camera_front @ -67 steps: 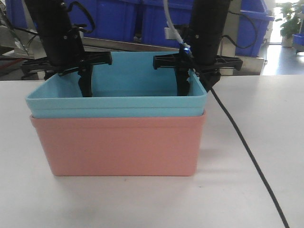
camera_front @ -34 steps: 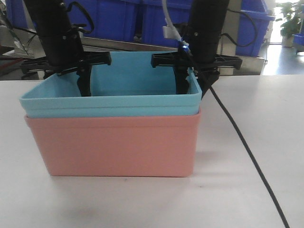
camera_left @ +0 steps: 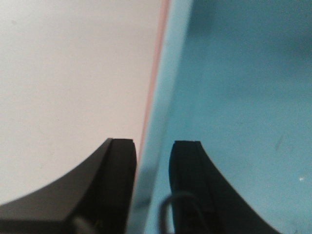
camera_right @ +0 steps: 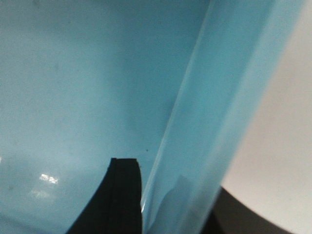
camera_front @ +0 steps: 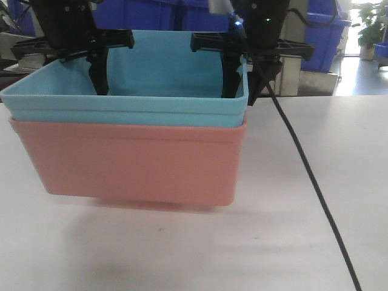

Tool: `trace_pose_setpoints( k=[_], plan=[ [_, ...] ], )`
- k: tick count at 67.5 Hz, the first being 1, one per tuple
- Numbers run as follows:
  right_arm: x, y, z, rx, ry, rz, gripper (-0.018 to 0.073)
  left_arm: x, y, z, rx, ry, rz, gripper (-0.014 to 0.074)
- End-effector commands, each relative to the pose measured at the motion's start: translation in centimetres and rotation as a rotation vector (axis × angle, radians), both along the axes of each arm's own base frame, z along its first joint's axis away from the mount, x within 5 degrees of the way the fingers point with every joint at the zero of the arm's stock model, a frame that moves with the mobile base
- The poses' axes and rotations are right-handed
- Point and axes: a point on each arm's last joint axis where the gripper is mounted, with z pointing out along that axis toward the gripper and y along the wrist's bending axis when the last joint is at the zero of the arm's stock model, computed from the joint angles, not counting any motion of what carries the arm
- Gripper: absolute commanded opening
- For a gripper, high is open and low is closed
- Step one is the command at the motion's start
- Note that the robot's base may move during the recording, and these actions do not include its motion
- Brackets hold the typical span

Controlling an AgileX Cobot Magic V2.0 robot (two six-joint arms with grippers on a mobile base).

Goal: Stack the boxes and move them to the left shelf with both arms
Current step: 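Lift the stacked bins off the table with both grippers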

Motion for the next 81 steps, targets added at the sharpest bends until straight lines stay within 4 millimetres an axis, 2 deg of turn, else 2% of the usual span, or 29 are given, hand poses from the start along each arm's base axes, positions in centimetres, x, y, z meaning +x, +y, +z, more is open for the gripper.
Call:
trace_pose_setpoints(
  k=[1,29,48,70,81],
  plan=[
    [0.0,-1.3,4.8,0.025,-0.197,-0.023,0.005,-2.3,0.2,6.1,-0.047,-0.122,-0.086,-0.0003],
    [-1.9,-2.1,9.0,0.071,-0.283,-0.026,0.005,-5.6,1.6,10.9,-0.017,-0.199,-0.149,-0.0003],
    [-2.9,-2.0,10.3,0.129,-0.273,-0.002,0.005,-8.9,2.8,14.2,-0.012,-0.217,-0.17,-0.0003],
    [-4.2,0.6,10.4,0.166,-0.267,0.084,0.005,-11.3,3.9,15.0,0.047,-0.135,-0.197,-0.0003],
    [-4.7,1.4,10.3,0.165,-0.256,0.109,0.005,-11.7,3.6,15.0,0.005,-0.122,-0.21,-0.0003]
  ],
)
